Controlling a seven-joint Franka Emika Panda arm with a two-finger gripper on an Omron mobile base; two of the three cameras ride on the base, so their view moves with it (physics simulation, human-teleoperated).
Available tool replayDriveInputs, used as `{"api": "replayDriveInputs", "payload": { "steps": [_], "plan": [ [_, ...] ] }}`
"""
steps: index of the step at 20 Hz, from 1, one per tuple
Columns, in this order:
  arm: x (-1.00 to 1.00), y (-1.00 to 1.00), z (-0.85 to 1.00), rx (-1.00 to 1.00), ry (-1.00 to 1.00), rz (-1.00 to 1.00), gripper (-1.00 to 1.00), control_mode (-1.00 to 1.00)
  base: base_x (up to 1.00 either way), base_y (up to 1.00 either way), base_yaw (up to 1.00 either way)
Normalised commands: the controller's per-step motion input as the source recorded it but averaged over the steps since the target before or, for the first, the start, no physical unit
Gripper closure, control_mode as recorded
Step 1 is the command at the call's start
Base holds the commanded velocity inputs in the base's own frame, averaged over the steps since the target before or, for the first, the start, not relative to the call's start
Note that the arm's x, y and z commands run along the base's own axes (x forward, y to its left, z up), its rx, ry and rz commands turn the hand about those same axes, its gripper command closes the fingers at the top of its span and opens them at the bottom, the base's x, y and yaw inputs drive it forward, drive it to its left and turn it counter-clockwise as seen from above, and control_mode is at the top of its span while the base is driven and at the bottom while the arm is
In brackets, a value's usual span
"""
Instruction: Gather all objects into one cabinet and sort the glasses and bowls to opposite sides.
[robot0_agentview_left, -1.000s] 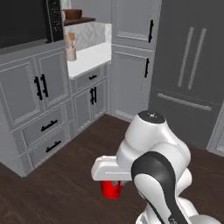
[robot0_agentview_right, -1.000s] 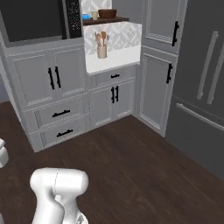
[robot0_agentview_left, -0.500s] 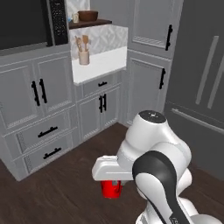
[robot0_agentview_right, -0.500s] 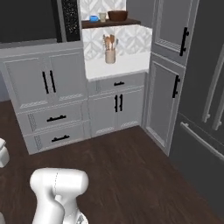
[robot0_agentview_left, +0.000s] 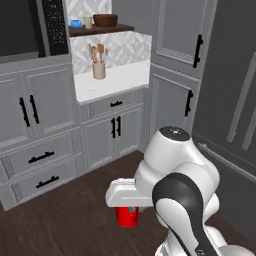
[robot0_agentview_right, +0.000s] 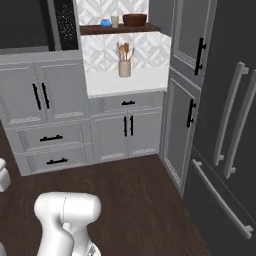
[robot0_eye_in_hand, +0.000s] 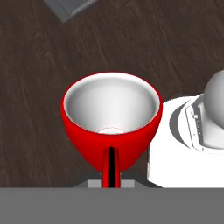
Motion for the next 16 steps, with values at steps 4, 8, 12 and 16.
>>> {"api": "replayDriveInputs", "payload": {
  "steps": [4, 8, 12, 16],
  "plan": [
    [0.00, 0.00, 0.00, 0.00, 0.00, 0.00, 1.00, 1.00, 0.81, -1.00, 0.37],
    [0.00, 0.00, 0.00, 0.00, 0.00, 0.00, 1.00, 1.00, 0.71, -1.00, 0.43],
    [0.00, 0.00, 0.00, 0.00, 0.00, 0.00, 1.00, 1.00, 0.30, -0.74, 0.41],
    [0.00, 0.00, 0.00, 0.00, 0.00, 0.00, 1.00, 1.00, -0.06, 0.00, 0.12]
  ]
}}
